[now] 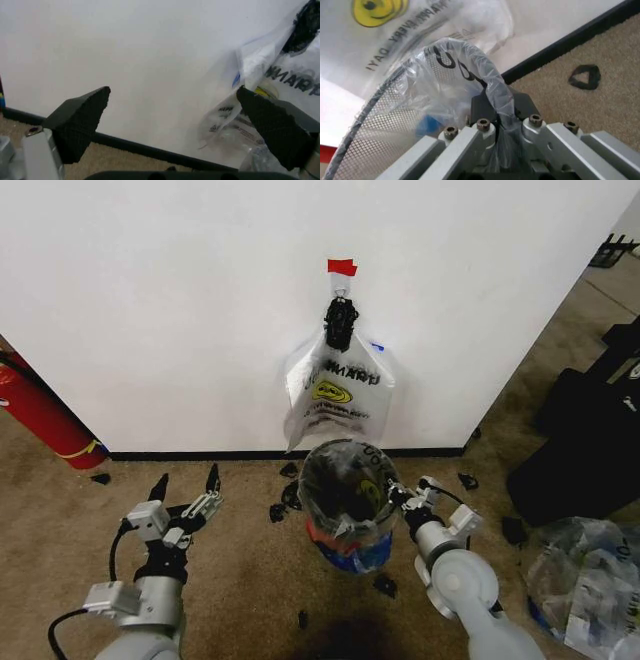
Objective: Pick up the garbage bag from the wall and place it over the trash bin.
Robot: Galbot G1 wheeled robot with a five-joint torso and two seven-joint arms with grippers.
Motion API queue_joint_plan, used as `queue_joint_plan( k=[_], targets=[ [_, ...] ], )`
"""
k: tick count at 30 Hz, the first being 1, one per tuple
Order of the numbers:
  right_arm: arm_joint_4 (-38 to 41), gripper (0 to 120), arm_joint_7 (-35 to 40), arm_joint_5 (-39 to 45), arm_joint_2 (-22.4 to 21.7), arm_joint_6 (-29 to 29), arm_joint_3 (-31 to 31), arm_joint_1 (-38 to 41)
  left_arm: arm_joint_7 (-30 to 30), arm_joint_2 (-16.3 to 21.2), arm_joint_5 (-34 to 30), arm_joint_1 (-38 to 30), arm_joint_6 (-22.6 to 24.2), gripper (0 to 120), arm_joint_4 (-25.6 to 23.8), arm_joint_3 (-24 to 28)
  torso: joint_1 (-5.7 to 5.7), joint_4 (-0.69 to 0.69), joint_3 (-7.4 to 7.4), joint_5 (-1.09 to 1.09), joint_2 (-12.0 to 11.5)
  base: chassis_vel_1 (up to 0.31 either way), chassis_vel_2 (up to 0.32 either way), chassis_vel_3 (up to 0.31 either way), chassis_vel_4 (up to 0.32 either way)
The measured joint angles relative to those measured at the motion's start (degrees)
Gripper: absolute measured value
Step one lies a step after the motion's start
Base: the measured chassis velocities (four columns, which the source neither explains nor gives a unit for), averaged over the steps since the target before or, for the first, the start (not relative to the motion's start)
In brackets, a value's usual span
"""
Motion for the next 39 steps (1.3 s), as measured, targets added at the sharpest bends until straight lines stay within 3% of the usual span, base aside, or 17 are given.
queue_joint_plan(
  k=[9,30,35,39],
  targets=[
    [-2.06,1,-0.19,0.07,0.27,-0.56,-0.31,0.88,-0.24,-0.66,-0.03,0.76,-1.03,100,1.41,1.61,0.0,0.0,0.0,0.0,0.0,0.0,0.0,0.0,0.0],
    [-0.29,79,-4.04,-4.18,-0.87,-0.03,0.16,-2.39,-1.12,-1.79,-0.43,0.33,-0.56,100,1.62,3.02,0.0,0.0,0.01,0.0,0.0,0.0,0.0,0.0,0.0],
    [1.36,97,-7.4,-12.9,-0.78,5.05,1.23,-4.71,-1.02,-1.86,-0.03,0.63,-0.74,100,1.17,3.08,0.0,0.01,0.01,0.0,0.0,0.0,0.0,0.0,0.0],
    [4.09,100,-9.4,-20.83,0.11,11.81,3.54,-8.43,-0.57,-1.83,2.15,0.59,-1.98,100,1.7,3.11,0.0,0.01,0.01,0.0,0.0,0.0,0.0,0.0,0.0]
  ],
)
